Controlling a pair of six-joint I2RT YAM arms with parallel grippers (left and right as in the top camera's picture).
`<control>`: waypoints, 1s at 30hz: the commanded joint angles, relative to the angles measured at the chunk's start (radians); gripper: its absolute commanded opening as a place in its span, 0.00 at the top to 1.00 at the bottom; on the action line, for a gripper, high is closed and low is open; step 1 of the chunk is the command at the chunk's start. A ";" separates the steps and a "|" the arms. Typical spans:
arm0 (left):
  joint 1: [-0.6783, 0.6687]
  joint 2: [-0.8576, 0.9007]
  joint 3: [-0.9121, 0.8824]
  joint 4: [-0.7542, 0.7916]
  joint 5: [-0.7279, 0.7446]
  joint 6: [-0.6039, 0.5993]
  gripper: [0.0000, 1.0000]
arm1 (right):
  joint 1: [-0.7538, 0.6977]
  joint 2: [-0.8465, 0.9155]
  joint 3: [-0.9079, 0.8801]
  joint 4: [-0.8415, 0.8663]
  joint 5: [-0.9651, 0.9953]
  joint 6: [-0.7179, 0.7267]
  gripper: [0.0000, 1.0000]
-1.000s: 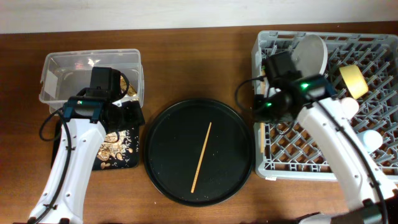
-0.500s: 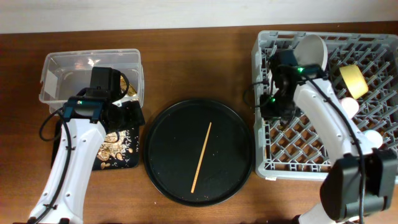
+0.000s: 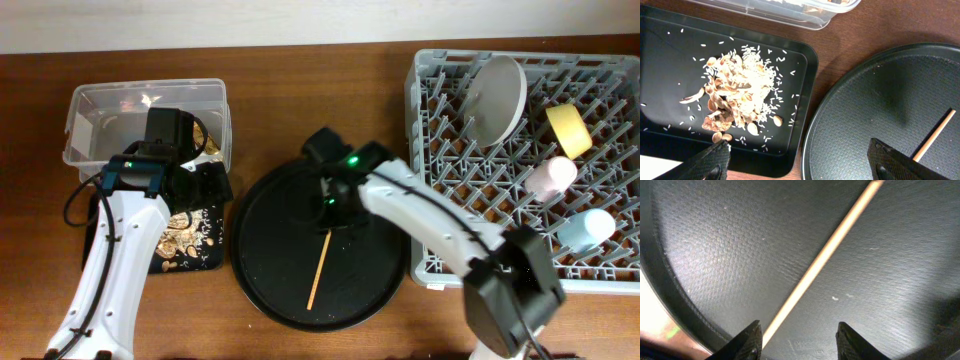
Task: Sort waste into correct bins and load items into the dishwasher rack
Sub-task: 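Pick the second chopstick with the right gripper and place it in the rack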
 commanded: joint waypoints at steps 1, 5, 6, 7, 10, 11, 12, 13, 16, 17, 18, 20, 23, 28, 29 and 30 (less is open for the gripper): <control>0.003 -0.010 -0.003 0.000 -0.011 -0.006 0.13 | 0.062 0.089 -0.009 0.010 0.051 0.153 0.51; 0.003 -0.010 -0.003 0.000 -0.011 -0.006 0.13 | 0.087 0.196 -0.014 0.015 0.055 0.201 0.51; 0.003 -0.010 -0.003 0.000 -0.011 -0.006 0.13 | 0.087 0.211 -0.018 0.018 0.055 0.201 0.52; 0.003 -0.010 -0.003 0.000 -0.011 -0.006 0.13 | 0.087 0.217 -0.031 0.032 0.055 0.200 0.52; 0.003 -0.010 -0.003 0.000 -0.011 -0.006 0.13 | 0.087 0.219 -0.081 0.085 0.055 0.201 0.64; 0.003 -0.010 -0.003 0.000 -0.011 -0.006 0.13 | 0.087 0.219 -0.087 0.085 0.055 0.201 0.66; 0.003 -0.010 -0.003 0.000 -0.011 -0.006 0.13 | 0.087 0.219 -0.092 0.084 0.055 0.201 0.71; 0.003 -0.010 -0.003 0.000 -0.011 -0.006 0.13 | 0.087 0.219 -0.092 0.081 0.055 0.201 0.77; 0.003 -0.010 -0.003 -0.010 -0.011 -0.006 0.13 | 0.087 0.219 -0.092 0.081 0.052 0.200 0.89; 0.003 -0.010 -0.003 -0.011 -0.011 -0.006 0.13 | 0.086 0.218 -0.091 0.080 0.048 0.200 0.93; 0.003 -0.010 -0.003 -0.010 -0.011 -0.006 0.13 | 0.082 0.216 -0.090 0.077 0.047 0.200 0.95; 0.003 -0.010 -0.003 -0.010 -0.011 -0.006 0.13 | 0.055 0.180 -0.088 0.058 0.048 0.191 0.96; 0.003 -0.010 -0.003 -0.011 -0.011 -0.006 0.13 | -0.012 0.084 -0.076 0.042 0.051 0.122 0.96; 0.003 -0.010 -0.003 -0.010 -0.011 -0.006 0.13 | -0.187 -0.224 -0.075 -0.004 0.051 -0.119 0.96; 0.003 -0.010 -0.003 -0.010 -0.011 -0.006 0.13 | -0.222 -0.268 -0.075 -0.015 0.052 -0.163 0.96; 0.003 -0.010 -0.003 -0.010 -0.011 -0.006 0.13 | -0.272 -0.322 -0.075 -0.029 0.052 -0.222 0.96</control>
